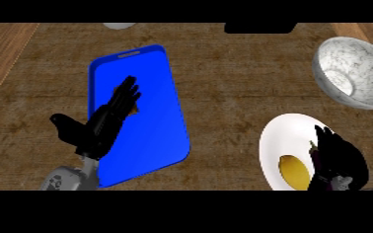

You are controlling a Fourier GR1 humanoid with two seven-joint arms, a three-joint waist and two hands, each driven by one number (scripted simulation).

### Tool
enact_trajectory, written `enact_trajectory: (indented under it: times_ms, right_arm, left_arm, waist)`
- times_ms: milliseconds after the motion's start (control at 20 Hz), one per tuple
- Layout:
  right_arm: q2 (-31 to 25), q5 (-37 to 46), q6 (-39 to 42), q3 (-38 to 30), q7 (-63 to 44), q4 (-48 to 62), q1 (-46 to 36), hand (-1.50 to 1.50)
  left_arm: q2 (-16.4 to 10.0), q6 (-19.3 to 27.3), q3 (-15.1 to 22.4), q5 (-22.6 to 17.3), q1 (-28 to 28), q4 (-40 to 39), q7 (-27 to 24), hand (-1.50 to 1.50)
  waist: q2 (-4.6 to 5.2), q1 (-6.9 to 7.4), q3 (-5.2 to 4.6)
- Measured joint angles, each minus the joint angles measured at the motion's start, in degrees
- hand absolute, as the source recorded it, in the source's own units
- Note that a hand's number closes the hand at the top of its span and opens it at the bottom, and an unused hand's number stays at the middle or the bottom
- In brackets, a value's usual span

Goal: Pick the eggplant from the plate and place it in the bowl

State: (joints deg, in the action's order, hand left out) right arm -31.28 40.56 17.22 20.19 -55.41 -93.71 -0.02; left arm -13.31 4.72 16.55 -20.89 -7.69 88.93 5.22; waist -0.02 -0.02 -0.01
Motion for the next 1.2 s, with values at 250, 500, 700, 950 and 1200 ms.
enact_trajectory:
  times_ms: [250, 500, 700, 950, 1200]
  right_arm:
    - [2.24, 3.94, -0.36, -1.90, 2.03, 2.04, 1.17, -1.50]
    - [3.94, 6.35, -0.27, -5.01, 4.15, 3.52, 1.45, -1.50]
    - [5.52, 8.48, -1.96, -6.72, 7.64, 7.80, 0.78, -1.50]
    - [6.32, 10.52, -3.45, -7.66, 12.30, 9.18, 1.04, 1.50]
    - [6.10, 13.17, -4.67, -7.88, 16.66, 10.09, 1.57, 1.50]
  left_arm:
    - [1.00, -1.67, -1.78, 1.43, 0.50, 0.62, 1.08, 0.00]
    - [3.20, -2.78, -2.45, 4.12, 1.35, -0.18, 0.13, 0.00]
    - [4.53, -2.41, -3.41, 5.26, 0.68, 1.08, 2.56, 0.00]
    - [4.92, -4.17, -4.39, 5.82, 1.37, 1.88, 3.15, 0.00]
    - [5.32, -5.14, -5.43, 6.14, 1.89, 2.89, 3.94, 0.00]
  waist:
    - [-0.01, -0.04, 0.00]
    - [-0.01, -0.04, -0.01]
    - [-0.05, -0.01, -0.09]
    - [-0.18, -0.08, -0.39]
    - [-0.26, -0.11, -0.60]
